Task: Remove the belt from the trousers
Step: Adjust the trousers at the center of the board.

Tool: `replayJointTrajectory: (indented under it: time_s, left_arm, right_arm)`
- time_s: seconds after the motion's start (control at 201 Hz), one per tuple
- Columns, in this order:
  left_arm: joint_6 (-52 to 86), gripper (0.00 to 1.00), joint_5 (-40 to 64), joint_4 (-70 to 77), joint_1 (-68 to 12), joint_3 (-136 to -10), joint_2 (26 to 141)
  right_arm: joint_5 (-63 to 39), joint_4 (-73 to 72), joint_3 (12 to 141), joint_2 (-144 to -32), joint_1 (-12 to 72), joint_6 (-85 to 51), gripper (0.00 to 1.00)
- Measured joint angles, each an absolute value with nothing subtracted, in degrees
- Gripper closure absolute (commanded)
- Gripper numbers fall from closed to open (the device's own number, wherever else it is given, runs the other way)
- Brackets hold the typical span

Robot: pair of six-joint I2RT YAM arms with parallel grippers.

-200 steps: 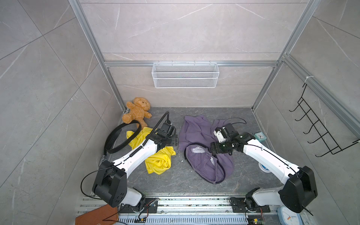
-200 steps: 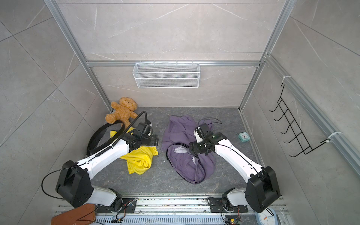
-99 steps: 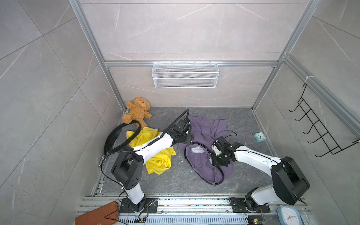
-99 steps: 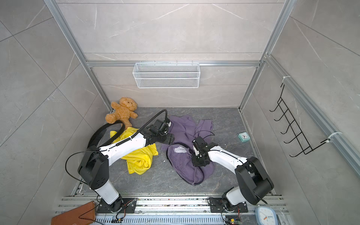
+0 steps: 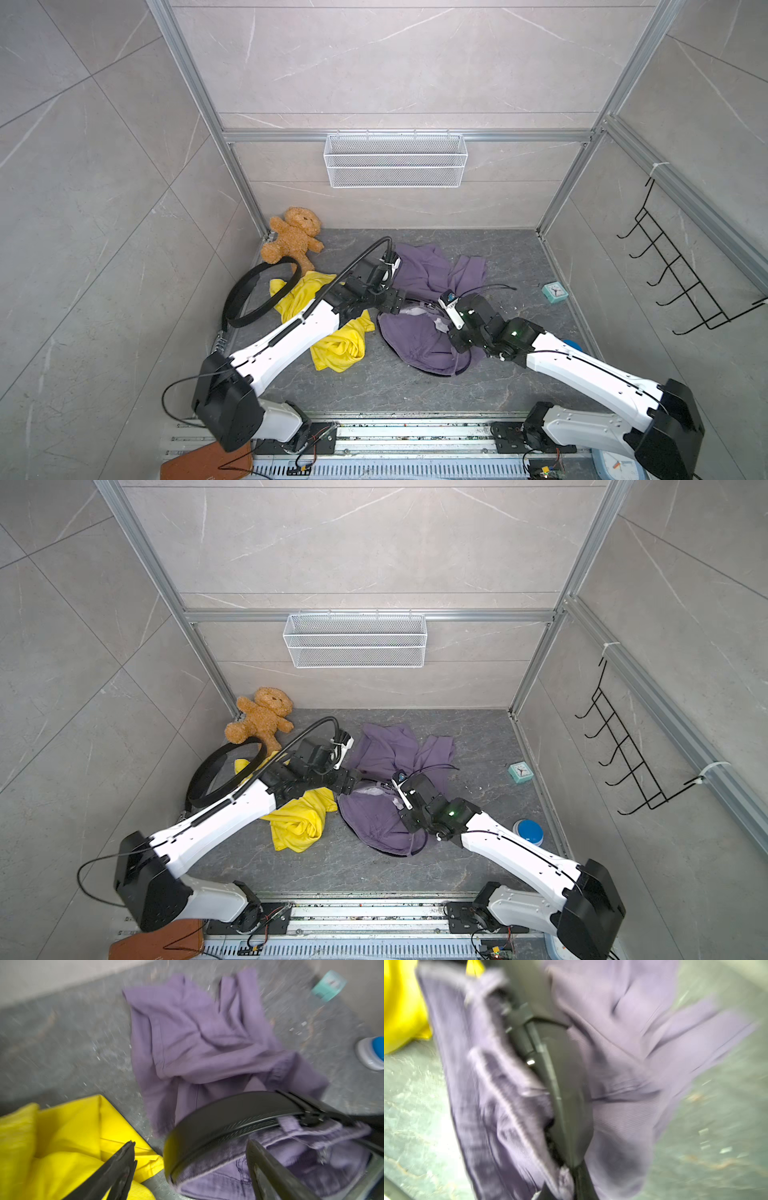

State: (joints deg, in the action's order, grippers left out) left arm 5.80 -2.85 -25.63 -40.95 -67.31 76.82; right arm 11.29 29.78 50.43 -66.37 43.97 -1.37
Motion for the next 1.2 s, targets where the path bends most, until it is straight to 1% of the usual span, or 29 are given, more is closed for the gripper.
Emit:
replayJointTrajectory:
  time_s: [0.199, 0.319, 0.474, 0.658, 0.758, 0.797, 0.837, 0.877, 0.917, 0.992, 1.012, 1.027, 1.062, 1.077, 1.107, 1.141, 1.196]
  left_arm:
    - [-0.6, 0.13, -2.2, -25.3, -45.0, -63.3, 68.1]
    - [-2.0, 0.13, -1.1, -25.1, -47.6, -62.0, 67.6]
    - [-0.6, 0.13, -1.1, -21.6, -50.8, -58.0, 67.7]
    - [2.1, 0.12, -7.7, -16.3, -55.0, -53.9, 70.5]
    - [2.3, 0.12, -12.0, -13.5, -55.6, -52.7, 71.4]
    - [2.0, 0.14, -13.4, -12.2, -55.6, -52.7, 71.6]
    - [1.5, 0.20, -14.4, -10.8, -55.6, -52.7, 71.8]
    - [0.8, 0.31, -15.1, -9.7, -55.6, -52.7, 72.1]
    - [0.0, 0.49, -15.4, -8.8, -55.6, -52.8, 72.6]
    - [-1.7, 0.99, -15.4, -6.3, -55.8, -52.8, 74.1]
    - [-2.2, 1.00, -15.3, -5.7, -55.9, -52.8, 74.5]
    - [-2.5, 1.00, -15.2, -5.4, -55.9, -52.8, 74.7]
    - [-3.1, 1.00, -15.1, -4.7, -56.1, -52.7, 75.1]
    - [-3.5, 1.00, -15.3, -4.3, -56.2, -52.5, 75.3]
    - [-3.8, 1.00, -15.6, -3.7, -56.1, -52.0, 75.3]
    - [-4.1, 1.00, -16.2, -2.6, -56.0, -51.1, 75.1]
    - [-4.2, 1.00, -16.6, -0.7, -55.8, -49.0, 74.4]
  right_arm:
    - [11.8, 32.0, 57.6, -66.4, 44.0, 3.2, 1.00]
    - [11.8, 33.4, 60.1, -66.4, 44.0, 3.7, 1.00]
    - [11.7, 35.0, 61.7, -66.3, 44.3, 3.3, 1.00]
    - [11.6, 35.3, 61.6, -65.3, 46.1, 3.0, 1.00]
    - [11.4, 34.3, 60.4, -63.0, 47.8, 3.7, 1.00]
    - [11.4, 33.8, 59.7, -62.1, 48.6, 4.2, 1.00]
    - [11.4, 33.2, 58.8, -61.1, 49.5, 4.7, 1.00]
    - [11.4, 32.7, 57.9, -60.2, 50.1, 5.2, 1.00]
    - [11.4, 31.8, 56.8, -59.3, 50.5, 5.6, 1.00]
    - [11.4, 30.2, 54.7, -57.9, 50.9, 6.1, 1.00]
    - [11.3, 30.0, 54.3, -57.7, 51.0, 6.3, 1.00]
    - [11.3, 29.7, 54.1, -57.6, 51.0, 6.3, 0.93]
    - [11.1, 29.1, 53.6, -57.6, 51.1, 6.2, 0.67]
    - [11.2, 28.8, 53.5, -57.6, 51.2, 6.5, 0.57]
    - [11.0, 28.6, 53.3, -57.6, 51.3, 6.6, 0.41]
    - [10.6, 28.3, 53.0, -57.3, 51.4, 6.7, 0.29]
    - [9.5, 28.1, 52.6, -56.4, 51.5, 7.2, 0.18]
